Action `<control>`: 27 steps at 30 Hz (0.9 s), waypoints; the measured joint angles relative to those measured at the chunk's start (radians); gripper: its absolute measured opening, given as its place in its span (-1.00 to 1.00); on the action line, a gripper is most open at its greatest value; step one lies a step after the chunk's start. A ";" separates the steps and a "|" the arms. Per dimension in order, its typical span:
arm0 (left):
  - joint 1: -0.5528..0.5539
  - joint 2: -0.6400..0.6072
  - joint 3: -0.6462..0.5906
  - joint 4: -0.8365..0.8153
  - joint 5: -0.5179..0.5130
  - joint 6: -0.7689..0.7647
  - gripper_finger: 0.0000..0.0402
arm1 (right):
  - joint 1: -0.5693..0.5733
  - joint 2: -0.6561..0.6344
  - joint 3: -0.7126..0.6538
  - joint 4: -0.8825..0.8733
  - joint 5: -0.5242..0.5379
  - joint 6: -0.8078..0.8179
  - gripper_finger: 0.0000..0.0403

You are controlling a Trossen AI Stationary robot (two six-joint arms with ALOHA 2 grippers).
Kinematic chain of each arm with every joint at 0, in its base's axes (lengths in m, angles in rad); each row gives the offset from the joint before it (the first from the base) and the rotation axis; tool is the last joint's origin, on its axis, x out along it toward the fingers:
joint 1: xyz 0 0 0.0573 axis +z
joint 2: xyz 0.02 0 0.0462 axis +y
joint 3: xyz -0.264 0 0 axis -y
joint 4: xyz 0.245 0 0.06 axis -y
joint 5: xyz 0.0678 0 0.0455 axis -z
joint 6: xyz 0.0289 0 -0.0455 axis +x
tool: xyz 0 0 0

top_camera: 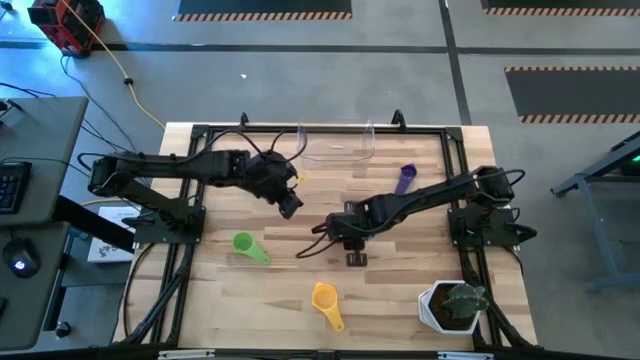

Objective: Nest measuring cups in basket
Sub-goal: Stack the yellow measuring cup on top of the blue measuring cup

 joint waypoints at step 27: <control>-0.353 0.000 0.000 -0.321 0.000 -0.057 -0.60 | 0.220 -0.002 0.061 0.123 0.075 0.882 -0.55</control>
